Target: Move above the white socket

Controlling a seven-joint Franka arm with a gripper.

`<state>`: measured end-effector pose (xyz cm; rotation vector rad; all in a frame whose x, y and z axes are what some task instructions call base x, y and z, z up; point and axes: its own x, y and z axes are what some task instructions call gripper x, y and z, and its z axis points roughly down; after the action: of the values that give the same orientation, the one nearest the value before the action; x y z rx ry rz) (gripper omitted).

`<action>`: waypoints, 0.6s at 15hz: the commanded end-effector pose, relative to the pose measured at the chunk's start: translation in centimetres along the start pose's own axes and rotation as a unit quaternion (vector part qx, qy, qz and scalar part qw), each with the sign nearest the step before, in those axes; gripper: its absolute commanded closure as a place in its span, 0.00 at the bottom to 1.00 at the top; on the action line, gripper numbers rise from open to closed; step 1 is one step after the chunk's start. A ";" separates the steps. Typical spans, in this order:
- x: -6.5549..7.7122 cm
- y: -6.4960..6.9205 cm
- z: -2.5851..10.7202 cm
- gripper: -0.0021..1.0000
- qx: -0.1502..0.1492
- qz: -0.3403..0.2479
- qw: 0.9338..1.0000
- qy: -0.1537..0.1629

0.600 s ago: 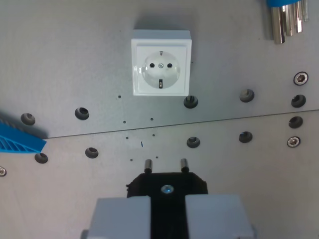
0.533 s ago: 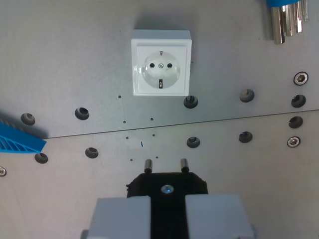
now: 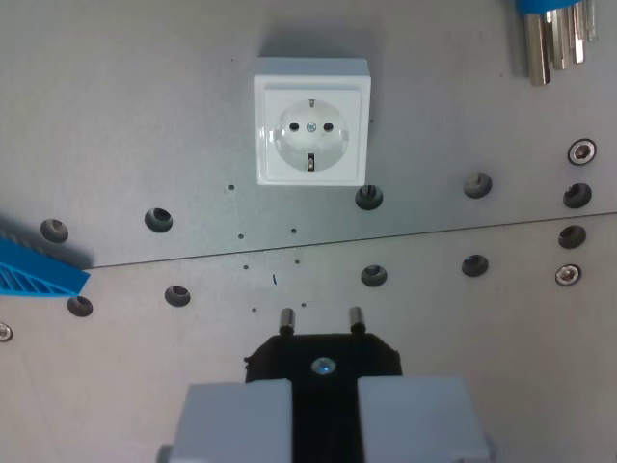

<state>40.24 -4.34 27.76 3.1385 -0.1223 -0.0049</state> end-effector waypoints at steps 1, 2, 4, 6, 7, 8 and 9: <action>0.0 0.0 0.2 1.00 0.000 0.000 1.000 0.002; 0.0 0.0 0.3 1.00 0.000 0.000 1.000 0.003; 0.0 0.0 0.5 1.00 0.000 0.001 1.000 0.005; 0.0 0.0 0.8 1.00 0.000 0.002 1.000 0.009; 0.0 0.0 1.0 1.00 0.000 0.003 1.000 0.012; 0.0 0.0 1.2 1.00 0.001 0.003 1.000 0.015; 0.0 0.0 1.4 1.00 0.001 0.004 1.000 0.017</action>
<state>40.25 -4.34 27.01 3.1390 -0.1234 -0.0264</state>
